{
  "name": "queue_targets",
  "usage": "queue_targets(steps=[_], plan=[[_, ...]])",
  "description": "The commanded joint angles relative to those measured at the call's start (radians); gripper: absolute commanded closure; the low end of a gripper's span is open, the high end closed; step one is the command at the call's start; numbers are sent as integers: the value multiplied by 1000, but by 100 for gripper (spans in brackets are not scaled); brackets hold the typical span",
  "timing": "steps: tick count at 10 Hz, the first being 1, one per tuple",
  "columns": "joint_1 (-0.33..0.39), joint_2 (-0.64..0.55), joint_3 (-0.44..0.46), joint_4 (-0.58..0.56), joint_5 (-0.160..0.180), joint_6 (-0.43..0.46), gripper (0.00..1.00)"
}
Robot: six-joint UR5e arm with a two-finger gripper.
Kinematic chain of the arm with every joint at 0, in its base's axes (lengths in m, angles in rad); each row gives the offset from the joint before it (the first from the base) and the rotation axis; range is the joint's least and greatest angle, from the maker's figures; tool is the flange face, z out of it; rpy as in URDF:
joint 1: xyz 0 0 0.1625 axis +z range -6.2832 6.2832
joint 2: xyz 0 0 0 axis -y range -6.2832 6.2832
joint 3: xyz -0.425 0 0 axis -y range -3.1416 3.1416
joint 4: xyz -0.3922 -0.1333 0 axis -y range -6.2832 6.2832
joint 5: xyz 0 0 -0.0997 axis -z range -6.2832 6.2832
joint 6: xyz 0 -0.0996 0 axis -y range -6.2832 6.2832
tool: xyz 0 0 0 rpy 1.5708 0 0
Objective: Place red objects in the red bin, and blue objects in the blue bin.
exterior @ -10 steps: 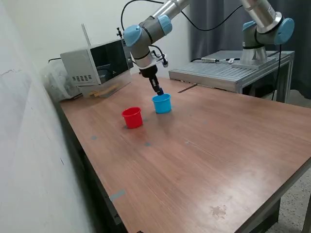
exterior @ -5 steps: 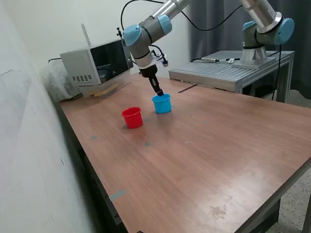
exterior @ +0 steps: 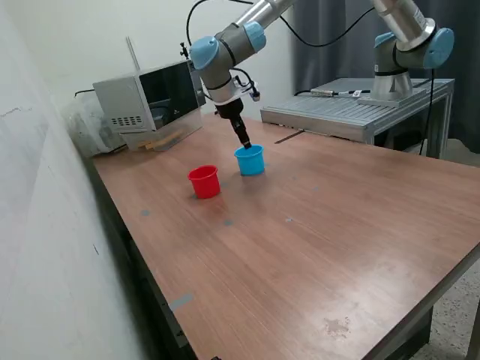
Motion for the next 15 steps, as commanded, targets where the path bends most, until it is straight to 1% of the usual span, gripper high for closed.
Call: queue_targets(steps=[1, 2, 4, 6, 7, 9, 10, 12, 13, 14, 15], plan=[[2, -94, 52, -1, 135, -65, 0], [2, -159, 88, 2, 204, -111, 0], [8, -282, 167, 17, 209, -147, 0], [9, -410, 258, 73, 211, -186, 0], [9, -499, 319, 83, 211, -191, 0], [8, -625, 419, 100, 211, -191, 0], [8, -690, 451, 113, 211, -191, 0], [5, -808, 503, 256, 211, -191, 0], [3, -861, 534, 286, 211, -191, 0], [2, -897, 553, 313, 206, -197, 0], [-1, -905, 542, 412, 203, -207, 0]])
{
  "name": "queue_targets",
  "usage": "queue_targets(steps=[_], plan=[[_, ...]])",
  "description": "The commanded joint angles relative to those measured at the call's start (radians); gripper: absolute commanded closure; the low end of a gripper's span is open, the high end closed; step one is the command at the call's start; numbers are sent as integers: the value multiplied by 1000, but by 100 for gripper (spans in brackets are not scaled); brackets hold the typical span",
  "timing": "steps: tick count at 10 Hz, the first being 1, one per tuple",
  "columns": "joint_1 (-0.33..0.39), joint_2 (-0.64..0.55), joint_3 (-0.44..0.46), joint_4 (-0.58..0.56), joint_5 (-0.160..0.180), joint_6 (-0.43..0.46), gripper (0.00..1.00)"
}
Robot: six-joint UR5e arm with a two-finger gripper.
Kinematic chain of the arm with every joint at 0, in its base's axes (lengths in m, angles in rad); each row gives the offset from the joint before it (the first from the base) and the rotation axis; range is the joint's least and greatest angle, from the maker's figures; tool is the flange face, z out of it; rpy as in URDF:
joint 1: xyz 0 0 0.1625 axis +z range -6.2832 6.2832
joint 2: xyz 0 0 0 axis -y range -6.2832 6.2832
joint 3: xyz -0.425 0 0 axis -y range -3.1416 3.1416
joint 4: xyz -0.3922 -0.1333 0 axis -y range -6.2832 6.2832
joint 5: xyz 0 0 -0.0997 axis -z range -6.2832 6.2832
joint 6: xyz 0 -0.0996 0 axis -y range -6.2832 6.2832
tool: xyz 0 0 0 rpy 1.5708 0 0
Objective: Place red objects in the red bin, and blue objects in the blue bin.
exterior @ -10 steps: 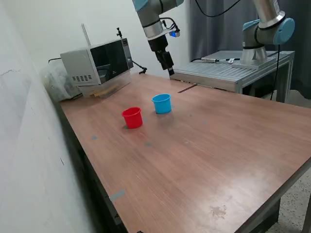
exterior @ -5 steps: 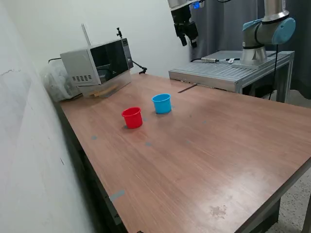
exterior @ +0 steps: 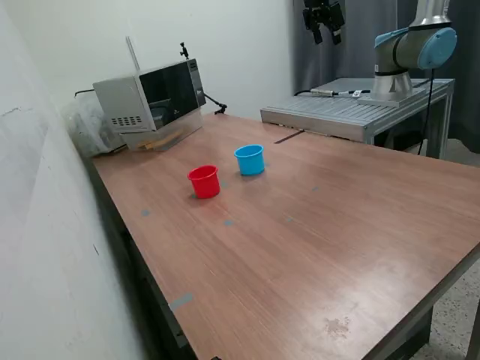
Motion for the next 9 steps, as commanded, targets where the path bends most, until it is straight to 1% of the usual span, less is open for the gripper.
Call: queue_targets(steps=[1, 2, 9], plan=[[-5, -41, -1, 178, -4, -9, 0], [-7, -41, -1, 211, -4, -9, 0], [-8, -41, -4, 211, -4, -9, 0]])
